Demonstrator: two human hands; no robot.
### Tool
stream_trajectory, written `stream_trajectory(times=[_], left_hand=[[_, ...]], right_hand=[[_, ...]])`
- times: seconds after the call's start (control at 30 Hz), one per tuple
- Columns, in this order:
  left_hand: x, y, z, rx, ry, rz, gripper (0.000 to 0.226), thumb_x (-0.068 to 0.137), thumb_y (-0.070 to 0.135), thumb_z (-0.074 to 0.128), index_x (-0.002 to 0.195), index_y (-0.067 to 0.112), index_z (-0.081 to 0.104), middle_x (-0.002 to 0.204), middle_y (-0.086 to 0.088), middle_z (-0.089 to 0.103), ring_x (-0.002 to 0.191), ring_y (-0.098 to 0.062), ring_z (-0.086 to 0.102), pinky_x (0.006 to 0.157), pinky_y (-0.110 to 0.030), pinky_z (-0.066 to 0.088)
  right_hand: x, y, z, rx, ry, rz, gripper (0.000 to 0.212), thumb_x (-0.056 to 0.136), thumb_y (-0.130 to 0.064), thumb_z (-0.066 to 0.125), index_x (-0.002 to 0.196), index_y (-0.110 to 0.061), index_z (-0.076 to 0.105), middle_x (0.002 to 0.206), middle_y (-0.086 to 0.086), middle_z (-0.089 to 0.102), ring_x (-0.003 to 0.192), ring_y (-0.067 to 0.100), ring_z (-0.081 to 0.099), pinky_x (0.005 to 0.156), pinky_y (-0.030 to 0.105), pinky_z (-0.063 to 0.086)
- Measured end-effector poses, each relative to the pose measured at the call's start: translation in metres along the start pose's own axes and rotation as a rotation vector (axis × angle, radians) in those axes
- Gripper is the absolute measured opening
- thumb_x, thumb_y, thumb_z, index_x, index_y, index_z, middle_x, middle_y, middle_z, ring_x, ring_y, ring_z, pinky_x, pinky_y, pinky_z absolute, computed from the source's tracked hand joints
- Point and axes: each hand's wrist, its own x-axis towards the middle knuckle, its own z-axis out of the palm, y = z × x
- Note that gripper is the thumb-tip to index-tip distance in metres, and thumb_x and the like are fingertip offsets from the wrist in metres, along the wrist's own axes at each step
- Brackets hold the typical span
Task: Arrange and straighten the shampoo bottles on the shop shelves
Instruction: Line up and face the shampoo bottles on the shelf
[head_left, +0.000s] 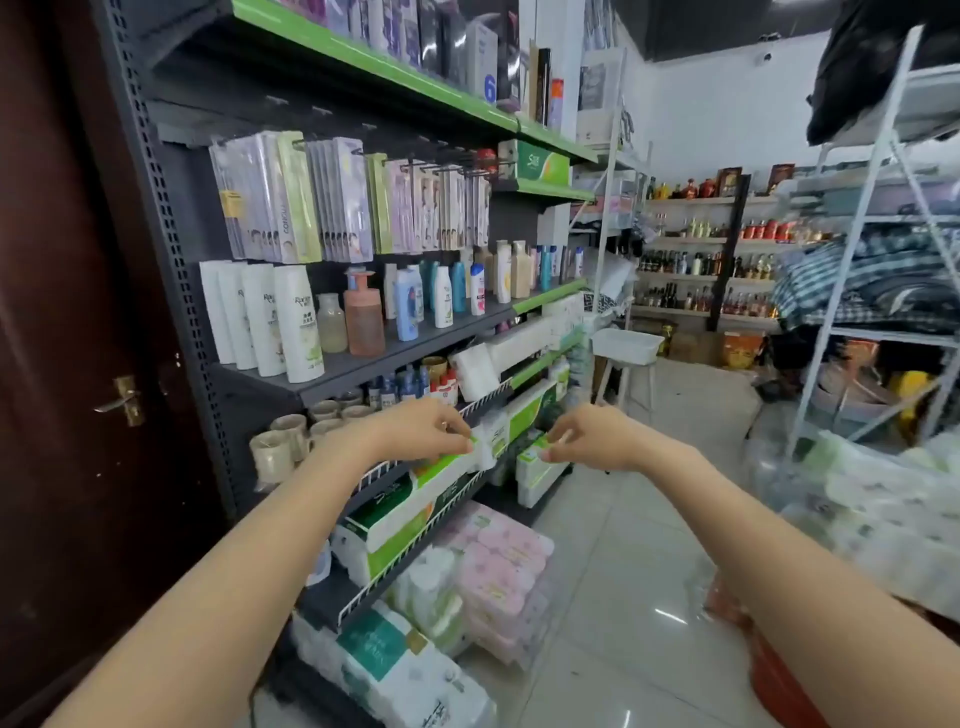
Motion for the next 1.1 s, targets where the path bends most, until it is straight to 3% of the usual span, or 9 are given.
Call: stream_trajectory(times=[0.17, 0.33, 0.57, 0.9, 1.1], left_hand=[[0.091, 0.015, 0.024, 0.059, 0.088, -0.002, 0.037, 0.094, 0.037, 0.052, 0.127, 0.02, 0.054, 0.122, -0.002, 0.058, 0.093, -0.01, 0.049, 0.081, -0.022, 0.038], [0.181, 0.024, 0.054, 0.014, 0.184, -0.025, 0.031, 0.092, 0.037, 0.053, 0.12, 0.025, 0.058, 0.108, 0.003, 0.064, 0.101, -0.015, 0.057, 0.086, -0.032, 0.047], [0.299, 0.029, 0.078, 0.011, 0.185, -0.049, 0.032, 0.09, 0.041, 0.052, 0.118, 0.028, 0.057, 0.11, 0.003, 0.064, 0.102, -0.017, 0.059, 0.09, -0.037, 0.048], [0.513, 0.003, 0.045, 0.039, 0.243, -0.028, 0.033, 0.09, 0.038, 0.052, 0.12, 0.024, 0.058, 0.108, 0.002, 0.063, 0.102, -0.021, 0.058, 0.09, -0.039, 0.048], [0.647, -0.002, 0.015, 0.063, 0.291, 0.02, 0.031, 0.091, 0.035, 0.051, 0.118, 0.023, 0.059, 0.107, 0.001, 0.063, 0.095, -0.019, 0.059, 0.078, -0.031, 0.047]], right_hand=[[0.055, 0.07, -0.009, -0.012, 0.044, -0.01, 0.042, 0.09, -0.044, 0.056, 0.119, -0.013, 0.061, 0.113, 0.006, 0.066, 0.099, 0.022, 0.062, 0.091, 0.042, 0.05], [0.111, 0.137, -0.018, -0.019, 0.131, 0.007, 0.036, 0.09, -0.043, 0.053, 0.119, -0.021, 0.057, 0.109, 0.004, 0.067, 0.094, 0.022, 0.064, 0.086, 0.044, 0.052], [0.192, 0.21, -0.014, 0.0, 0.151, 0.067, 0.036, 0.091, -0.038, 0.052, 0.124, -0.023, 0.055, 0.118, 0.002, 0.061, 0.101, 0.022, 0.06, 0.085, 0.043, 0.052], [0.381, 0.29, -0.045, 0.011, 0.156, 0.116, 0.036, 0.093, -0.034, 0.052, 0.126, -0.02, 0.055, 0.115, 0.003, 0.062, 0.094, 0.022, 0.061, 0.083, 0.042, 0.053], [0.491, 0.34, -0.082, 0.028, 0.221, 0.155, 0.037, 0.093, -0.03, 0.05, 0.129, -0.019, 0.053, 0.118, 0.002, 0.061, 0.102, 0.022, 0.058, 0.083, 0.043, 0.053]])
